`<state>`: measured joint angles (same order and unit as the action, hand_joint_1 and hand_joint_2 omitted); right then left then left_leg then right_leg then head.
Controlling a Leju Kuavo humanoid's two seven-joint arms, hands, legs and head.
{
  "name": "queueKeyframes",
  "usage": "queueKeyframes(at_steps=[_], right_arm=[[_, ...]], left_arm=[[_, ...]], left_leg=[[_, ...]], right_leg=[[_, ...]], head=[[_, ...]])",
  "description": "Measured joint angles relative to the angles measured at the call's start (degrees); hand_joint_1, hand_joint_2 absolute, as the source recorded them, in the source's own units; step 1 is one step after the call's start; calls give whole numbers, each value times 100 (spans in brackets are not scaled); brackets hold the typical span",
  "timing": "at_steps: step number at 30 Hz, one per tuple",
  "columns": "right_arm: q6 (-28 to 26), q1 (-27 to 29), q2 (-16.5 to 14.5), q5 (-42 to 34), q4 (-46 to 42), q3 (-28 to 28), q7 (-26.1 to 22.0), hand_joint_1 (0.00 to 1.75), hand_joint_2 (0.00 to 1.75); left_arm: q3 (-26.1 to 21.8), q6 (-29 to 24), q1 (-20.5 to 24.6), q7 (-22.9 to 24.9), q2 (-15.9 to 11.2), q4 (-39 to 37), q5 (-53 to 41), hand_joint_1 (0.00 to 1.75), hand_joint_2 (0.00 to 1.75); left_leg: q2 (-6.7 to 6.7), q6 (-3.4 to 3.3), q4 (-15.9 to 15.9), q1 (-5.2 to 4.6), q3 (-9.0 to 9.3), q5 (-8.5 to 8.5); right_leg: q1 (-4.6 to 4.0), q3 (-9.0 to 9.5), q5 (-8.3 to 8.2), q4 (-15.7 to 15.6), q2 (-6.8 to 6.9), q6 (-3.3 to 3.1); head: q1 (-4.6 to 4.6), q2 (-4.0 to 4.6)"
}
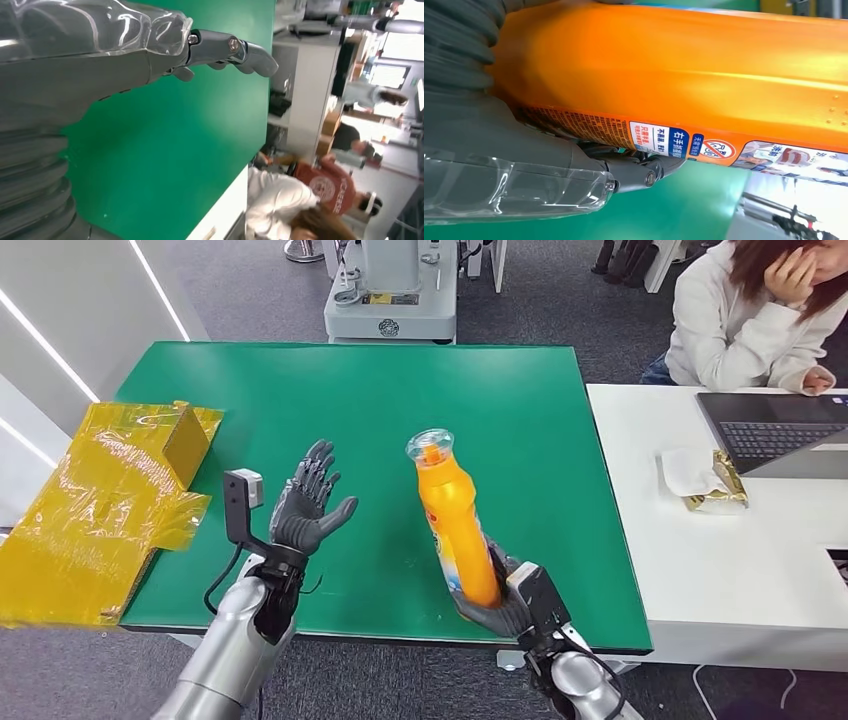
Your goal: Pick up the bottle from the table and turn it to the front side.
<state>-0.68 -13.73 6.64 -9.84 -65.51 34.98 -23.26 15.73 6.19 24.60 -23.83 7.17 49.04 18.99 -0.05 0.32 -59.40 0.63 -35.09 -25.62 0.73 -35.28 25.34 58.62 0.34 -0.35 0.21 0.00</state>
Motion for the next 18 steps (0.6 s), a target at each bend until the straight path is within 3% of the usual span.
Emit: queueKeyframes(at_steps=[11, 18], right_arm=[[20, -31, -147, 38, 4, -356, -61, 175, 175], [257, -740, -205, 67, 525, -499, -299, 175, 175]], left_arm=[[53, 249, 492, 142, 54, -521, 19, 0, 175], [434, 857, 1241, 660, 48, -967, 82, 0, 175]], left_leg=[[1, 0, 0, 0, -3, 3], [1, -2, -1, 0, -9, 20]], right_leg=[[0, -4, -2, 0, 0, -2], [0, -8, -16, 2, 0, 0]], head=[[-1, 0], [-1, 0]])
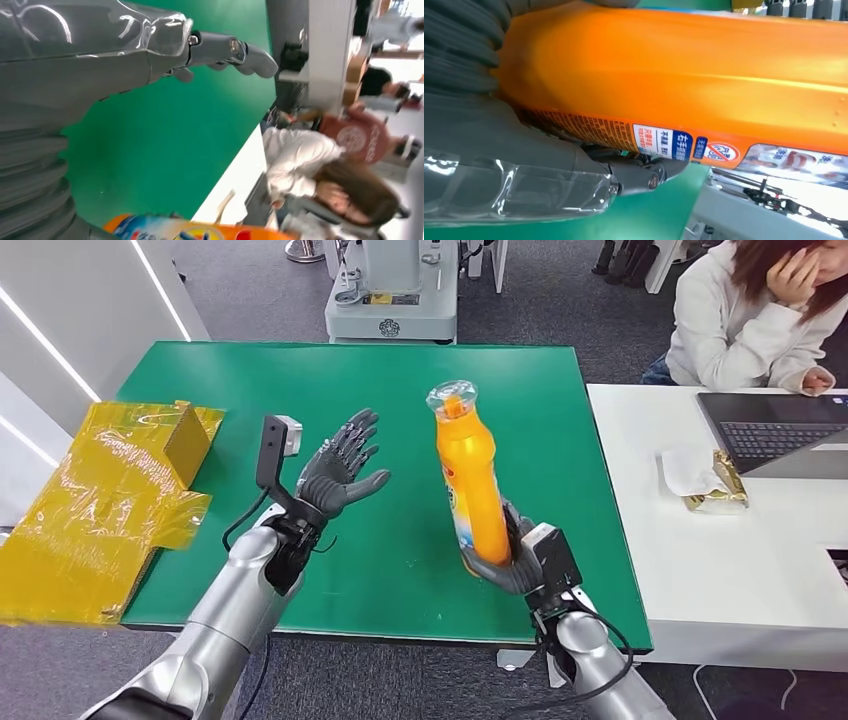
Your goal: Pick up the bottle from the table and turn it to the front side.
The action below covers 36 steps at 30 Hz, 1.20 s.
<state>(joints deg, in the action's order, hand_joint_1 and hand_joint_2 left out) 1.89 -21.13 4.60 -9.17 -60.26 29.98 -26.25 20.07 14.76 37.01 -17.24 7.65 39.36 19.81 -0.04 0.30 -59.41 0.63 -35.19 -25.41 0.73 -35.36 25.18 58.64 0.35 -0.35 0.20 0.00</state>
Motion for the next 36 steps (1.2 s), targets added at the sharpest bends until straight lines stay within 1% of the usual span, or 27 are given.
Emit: queueKeyframes(at_steps=[5, 10, 17, 26, 30, 36], right_arm=[[53, -286, -26, 213, 251, -2, -13, 175, 175], [-34, -538, -42, 305, 471, 11, 3, 175, 175], [-46, -820, -86, 386, 682, 8, 60, 175, 175], [-138, -1160, -336, 568, 1134, 42, 248, 175, 175], [-151, -1255, -400, 598, 1329, 52, 233, 175, 175], [-153, -1330, -445, 598, 1489, 59, 219, 175, 175]], left_arm=[[325, 101, 341, 136, -46, -223, -68, 0, 175], [654, 209, 640, 171, -99, -456, -85, 0, 175], [938, 208, 979, 215, -110, -685, 8, 0, 175], [1115, 330, 1172, 277, 55, -838, 173, 0, 175], [1138, 349, 1209, 286, 143, -849, 255, 0, 175], [1140, 343, 1227, 307, 182, -883, 286, 0, 175]], left_leg=[[1, 4, -1, 0, 0, 3], [1, 4, 0, 1, -2, 3], [1, 4, 0, 0, -2, 3], [1, 4, 0, 0, -2, 3], [1, 4, 0, 0, -2, 3], [1, 4, 0, 0, -1, 3]], right_leg=[[0, 0, -4, 1, 0, -3], [0, -2, -3, 1, 0, -3], [-1, -2, -3, 2, 0, -3], [0, -3, -3, 2, 0, -3], [0, -3, -3, 1, 0, -3], [0, -3, -3, 1, 0, -3]], head=[[-1, 0], [0, 0], [-1, 0], [0, 0], [1, 0], [0, 0]])
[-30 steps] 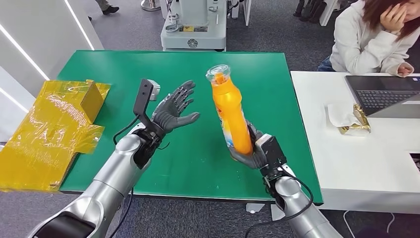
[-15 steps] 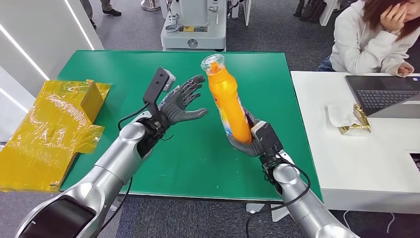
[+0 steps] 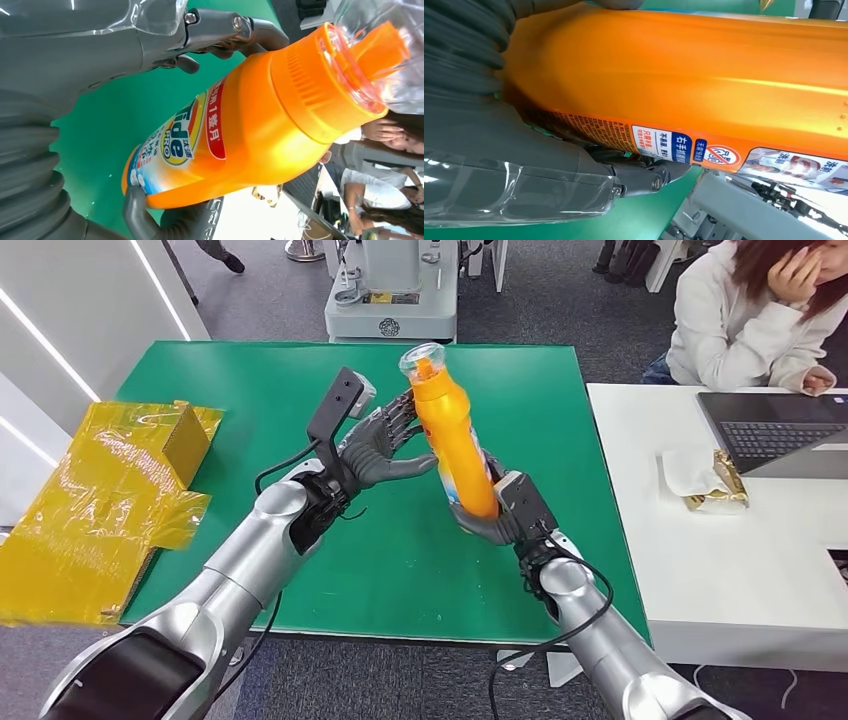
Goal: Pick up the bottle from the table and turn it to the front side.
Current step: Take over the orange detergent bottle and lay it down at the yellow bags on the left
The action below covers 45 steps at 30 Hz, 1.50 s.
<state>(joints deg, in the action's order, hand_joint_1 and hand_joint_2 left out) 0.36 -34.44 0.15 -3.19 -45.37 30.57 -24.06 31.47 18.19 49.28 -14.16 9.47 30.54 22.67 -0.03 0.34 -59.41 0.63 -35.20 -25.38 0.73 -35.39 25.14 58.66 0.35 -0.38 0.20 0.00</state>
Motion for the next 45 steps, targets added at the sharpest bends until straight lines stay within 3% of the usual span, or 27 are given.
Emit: queueKeyframes(at_steps=[7, 11, 15, 23, 30, 37, 41, 45], right_arm=[[-291, -78, -110, 192, 215, 1, 28, 175, 175], [-583, -117, -238, 454, 390, -2, 80, 175, 175], [-703, -127, -303, 687, 495, -17, 85, 175, 175], [-991, -141, -430, 1132, 683, -12, 59, 175, 175], [-1122, -112, -494, 1431, 750, -3, 15, 175, 175], [-1120, -109, -500, 1523, 797, -5, 15, 175, 175], [-1116, -106, -500, 1550, 837, -15, 19, 175, 175], [-1117, -103, -500, 1544, 858, -27, 34, 175, 175]], left_arm=[[2, 23, 62, 144, 146, -38, 269, 0, 175], [52, -401, 81, 15, 439, -38, 203, 0, 175], [175, -773, 64, -193, 565, -38, -5, 0, 175], [254, -882, 69, -359, 642, -45, -133, 0, 175], [437, -1516, 74, -739, 664, -49, -889, 0, 175], [510, -1594, 72, -759, 659, -73, -1034, 0, 175], [515, -1690, 67, -757, 660, -134, -1203, 168, 175], [522, -1705, 37, -736, 692, -155, -1279, 175, 175]], left_leg=[[1, 0, -1, 0, 0, 0], [3, 0, -1, -1, -3, 0], [0, 0, -1, -2, -2, -1], [-1, 0, 0, 0, 0, 0], [0, 0, 0, -1, -2, 0], [0, 0, 0, -1, -2, 0], [0, 0, -1, -1, -2, 0], [0, 0, 0, -1, -2, 0]], right_leg=[[0, -1, 0, 0, 1, 0], [1, -1, 0, -2, 2, 0], [1, -2, 0, -2, -1, 0], [0, -3, 0, 0, -2, 0], [1, -3, 0, -1, -1, 0], [1, -2, 0, -1, -1, 0], [1, -2, 0, -1, -1, 0], [1, -3, 0, -1, -1, 0]], head=[[0, 0], [0, 0], [1, 0], [-1, 0], [1, 0], [-1, 0], [-1, 0], [-1, 0]])
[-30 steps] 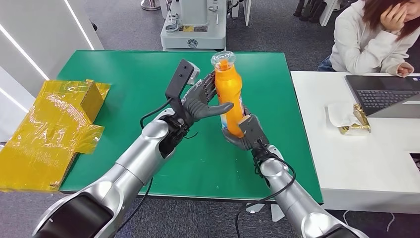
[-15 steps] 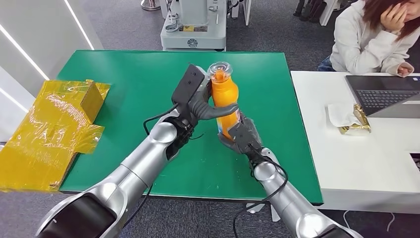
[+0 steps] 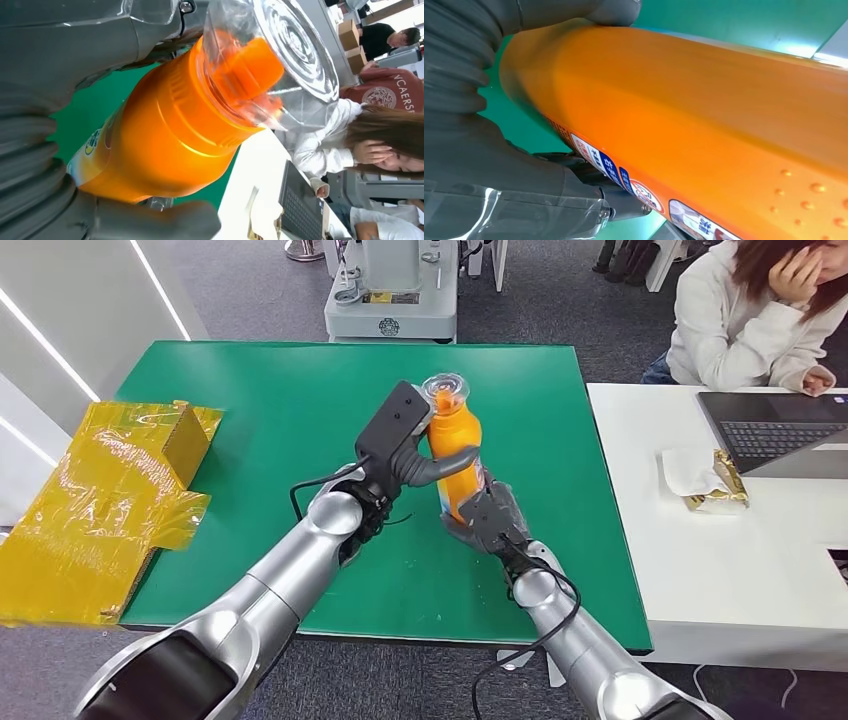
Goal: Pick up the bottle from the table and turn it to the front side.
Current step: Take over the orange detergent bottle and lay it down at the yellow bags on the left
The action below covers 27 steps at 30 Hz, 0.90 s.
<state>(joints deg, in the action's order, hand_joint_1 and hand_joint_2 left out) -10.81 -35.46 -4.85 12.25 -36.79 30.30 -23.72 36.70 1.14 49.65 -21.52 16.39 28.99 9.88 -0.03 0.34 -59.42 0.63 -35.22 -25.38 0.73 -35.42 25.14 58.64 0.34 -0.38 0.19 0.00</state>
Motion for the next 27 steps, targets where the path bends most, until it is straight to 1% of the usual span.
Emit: queueKeyframes(at_steps=[2, 8, 18, 19, 22, 23, 27], right_arm=[[0, 9, 0, -5, 16, -8, 13, 175, 175], [-74, 91, 0, -15, 86, -38, -3, 175, 175], [-107, 147, 0, -25, 135, -45, -27, 175, 175], [-116, 154, 0, -25, 136, -46, -24, 163, 175], [-136, 193, 0, -25, 121, -60, -2, 34, 175], [-144, 210, 2, -32, 105, -75, 4, 1, 175], [-149, 284, 30, -184, -49, -212, -23, 0, 175]], left_arm=[[0, 142, -14, 82, 30, -1, 118, 175, 175], [-9, 828, -26, 502, 102, -5, 691, 175, 175], [-11, 955, -37, 619, 133, -19, 828, 173, 175], [-11, 989, -37, 648, 133, -25, 871, 174, 175], [-16, 1129, -36, 751, 131, -42, 1088, 175, 175], [-17, 1171, -35, 753, 129, -44, 1149, 175, 175], [-16, 1219, -41, 586, 128, -40, 1203, 175, 175]], left_leg=[[0, 0, 0, 0, 0, 0], [0, 0, 0, 0, -1, -1], [0, 0, 0, 0, 0, 0], [0, 0, 0, 0, 0, 0], [0, 0, 0, 0, 0, 0], [0, 0, 0, 0, 0, 0], [0, 0, -1, 0, 0, 0]], right_leg=[[0, 0, 0, 0, 0, 0], [0, 0, 0, -1, 1, 0], [0, 0, 0, -1, 0, 0], [0, 0, 0, -1, 0, 0], [0, 0, 0, -1, 0, 0], [0, 0, 0, -1, 0, 0], [0, 0, 0, -1, 1, 0]], head=[[1, 0], [2, 0], [1, 0], [1, 0], [1, 0], [2, 0], [1, 0]])
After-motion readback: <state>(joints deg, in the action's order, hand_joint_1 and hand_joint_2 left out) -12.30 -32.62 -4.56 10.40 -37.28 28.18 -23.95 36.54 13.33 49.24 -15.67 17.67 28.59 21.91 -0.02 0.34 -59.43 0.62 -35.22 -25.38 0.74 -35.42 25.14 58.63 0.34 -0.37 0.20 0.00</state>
